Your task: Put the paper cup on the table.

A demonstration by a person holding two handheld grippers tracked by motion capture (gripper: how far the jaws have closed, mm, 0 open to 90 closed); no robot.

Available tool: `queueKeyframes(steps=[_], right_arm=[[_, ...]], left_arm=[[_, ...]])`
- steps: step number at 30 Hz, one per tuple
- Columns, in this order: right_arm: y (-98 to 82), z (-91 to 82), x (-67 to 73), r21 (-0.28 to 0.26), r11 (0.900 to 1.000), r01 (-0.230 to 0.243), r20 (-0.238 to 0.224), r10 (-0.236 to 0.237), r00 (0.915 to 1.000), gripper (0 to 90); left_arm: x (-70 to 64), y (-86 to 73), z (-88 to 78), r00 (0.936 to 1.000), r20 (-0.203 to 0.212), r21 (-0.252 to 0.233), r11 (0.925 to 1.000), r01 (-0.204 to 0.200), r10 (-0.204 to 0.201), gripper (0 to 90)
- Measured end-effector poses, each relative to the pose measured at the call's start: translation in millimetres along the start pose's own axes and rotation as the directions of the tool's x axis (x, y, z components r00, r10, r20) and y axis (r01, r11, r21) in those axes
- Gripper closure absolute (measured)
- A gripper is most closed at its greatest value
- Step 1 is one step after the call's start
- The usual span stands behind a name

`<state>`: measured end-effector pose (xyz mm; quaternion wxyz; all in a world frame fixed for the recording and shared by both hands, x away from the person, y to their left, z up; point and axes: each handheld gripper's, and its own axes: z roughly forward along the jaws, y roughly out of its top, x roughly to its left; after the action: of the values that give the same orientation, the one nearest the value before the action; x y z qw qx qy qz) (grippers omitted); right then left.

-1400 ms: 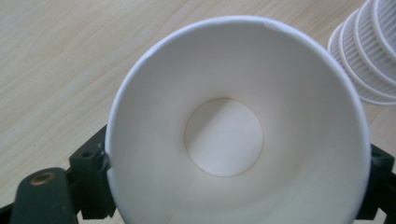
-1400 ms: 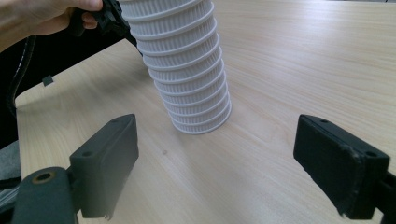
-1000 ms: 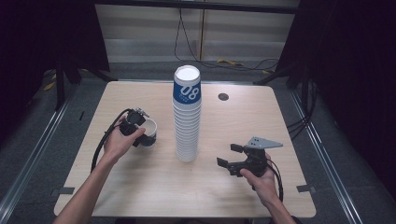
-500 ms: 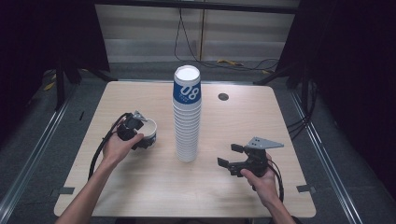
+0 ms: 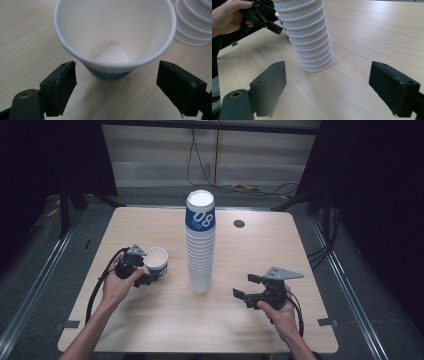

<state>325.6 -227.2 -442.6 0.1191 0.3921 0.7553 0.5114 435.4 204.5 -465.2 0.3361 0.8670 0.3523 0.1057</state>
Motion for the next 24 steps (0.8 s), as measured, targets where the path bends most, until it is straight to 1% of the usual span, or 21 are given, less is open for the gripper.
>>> queueKeyframes(steps=[3,4,6,7,9,10,11,12,13,14,15,16,18,19,20,21,22,23,24], right_arm=[[0.0,-0.1,0.4,-0.001,1.000,0.004,0.004,-0.004,1.0000,14.6],[0.0,-0.9,0.7,-0.004,1.000,0.012,0.011,-0.012,0.9999,14.8],[0.2,-2.6,1.1,-0.009,1.000,0.010,0.019,-0.010,0.9998,15.2],[0.2,-3.3,1.0,-0.014,1.000,0.011,0.022,-0.010,0.9997,15.4],[0.2,-3.9,0.8,-0.013,1.000,0.009,0.025,-0.009,0.9997,15.4],[0.2,-3.7,1.0,-0.013,1.000,0.009,0.026,-0.009,0.9996,15.4],[0.1,-3.4,1.3,-0.013,1.000,0.012,0.027,-0.011,0.9996,15.4],[0.1,-3.0,1.7,-0.015,1.000,0.015,0.022,-0.014,0.9997,15.4],[0.2,-2.9,2.5,-0.014,1.000,0.015,0.023,-0.015,0.9996,15.7],[0.4,-2.8,2.9,-0.010,1.000,0.016,0.016,-0.016,0.9997,16.9],[0.7,-2.8,3.1,-0.006,1.000,0.022,0.009,-0.021,0.9997,17.8],[0.9,-3.1,3.9,-0.007,1.000,0.020,0.011,-0.020,0.9997,17.7],[0.8,-2.9,4.0,-0.011,1.000,0.022,0.011,-0.022,0.9997,17.5],[0.6,-3.0,4.2,-0.008,1.000,0.018,0.016,-0.018,0.9997,17.5],[0.3,-2.7,4.0,-0.010,1.000,0.017,0.013,-0.017,0.9998,17.4],[0.1,-2.5,3.9,-0.009,1.000,0.018,0.014,-0.018,0.9997,17.4],[0.0,-2.6,4.2,-0.008,1.000,0.019,0.014,-0.019,0.9997,17.4],[0.1,-2.5,4.5,-0.010,1.000,0.021,0.009,-0.021,0.9997,17.5],[0.1,-2.5,4.6,-0.011,1.000,0.021,0.002,-0.021,0.9998,17.5]], left_arm=[[-0.7,-6.1,-4.7,0.9999,-0.007,-0.007,0.9999,-0.011,0.011,15.9],[-1.8,-8.8,-6.0,1.0000,-0.007,-0.009,1.0000,0.001,-0.001,15.8],[-4.1,-14.0,-10.4,0.9999,0.000,-0.031,0.9995,0.011,-0.011,15.8],[-5.9,-16.5,-12.3,0.9997,0.006,-0.048,0.9986,0.024,-0.024,15.8],[-8.4,-20.8,-16.2,0.9992,0.019,-0.086,0.9957,0.036,-0.035,15.8],[-10.5,-22.3,-17.4,0.9989,0.012,-0.097,0.9943,0.046,-0.045,15.9],[-11.8,-23.6,-19.0,0.9983,0.014,-0.087,0.9945,0.058,-0.057,15.9],[-13.2,-24.7,-20.1,0.9970,0.030,-0.078,0.9942,0.074,-0.072,15.9],[-15.5,-25.7,-21.6,0.9975,0.026,-0.079,0.9946,0.067,-0.066,16.2],[-19.5,-26.8,-23.5,0.9986,0.005,-0.096,0.9940,0.053,-0.052,16.4],[-23.0,-27.9,-25.6,0.9992,0.010,-0.103,0.9938,0.040,-0.040,16.4],[-26.1,-28.9,-27.5,0.9991,0.025,-0.109,0.9934,0.036,-0.033,16.4],[-33.8,-31.5,-29.7,0.9990,0.036,-0.146,0.9887,0.032,-0.027,16.4],[-37.7,-32.4,-30.4,0.9994,0.029,-0.169,0.9854,0.022,-0.017,16.4],[-42.6,-33.2,-30.4,0.9996,0.021,-0.187,0.9821,0.021,-0.017,16.4],[-47.2,-33.7,-30.0,0.9993,0.030,-0.197,0.9800,0.026,-0.020,16.3],[-51.4,-34.7,-29.4,0.9975,0.065,-0.211,0.9767,0.042,-0.029,16.3],[-55.2,-35.7,-29.4,0.9958,0.088,-0.223,0.9737,0.045,-0.026,16.3],[-60.0,-36.4,-29.0,0.9961,0.086,-0.234,0.9714,0.038,-0.018,16.4]])
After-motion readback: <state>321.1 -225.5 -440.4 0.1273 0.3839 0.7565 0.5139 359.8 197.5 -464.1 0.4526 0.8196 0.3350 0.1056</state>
